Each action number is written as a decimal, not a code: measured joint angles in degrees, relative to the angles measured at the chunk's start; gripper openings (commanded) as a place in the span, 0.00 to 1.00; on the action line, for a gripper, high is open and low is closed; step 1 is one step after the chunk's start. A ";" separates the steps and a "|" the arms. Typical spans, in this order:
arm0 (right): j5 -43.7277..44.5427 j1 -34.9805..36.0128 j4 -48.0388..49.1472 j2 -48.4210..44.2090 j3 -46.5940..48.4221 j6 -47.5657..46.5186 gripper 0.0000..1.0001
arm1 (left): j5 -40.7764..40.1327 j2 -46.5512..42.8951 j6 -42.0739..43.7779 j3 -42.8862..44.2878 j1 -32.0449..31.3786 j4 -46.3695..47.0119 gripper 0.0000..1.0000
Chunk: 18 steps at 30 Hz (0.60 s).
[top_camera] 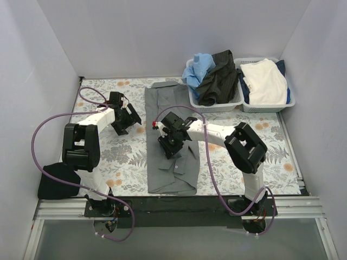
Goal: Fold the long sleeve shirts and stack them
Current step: Fold the shirt
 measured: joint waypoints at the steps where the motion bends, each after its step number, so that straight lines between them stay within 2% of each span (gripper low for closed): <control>1: -0.11 0.26 -0.70 -0.85 -0.66 -0.81 0.33 | 0.02 0.00 0.04 0.00 0.00 0.07 0.83; 13: -0.85 2.23 -4.66 -8.61 -6.12 -8.85 0.32 | 3.56 0.13 0.94 0.31 -0.94 2.21 0.83; 18: -1.60 3.30 -4.15 -8.94 -7.39 -9.53 0.36 | 7.85 2.69 0.11 5.27 -3.32 5.20 0.83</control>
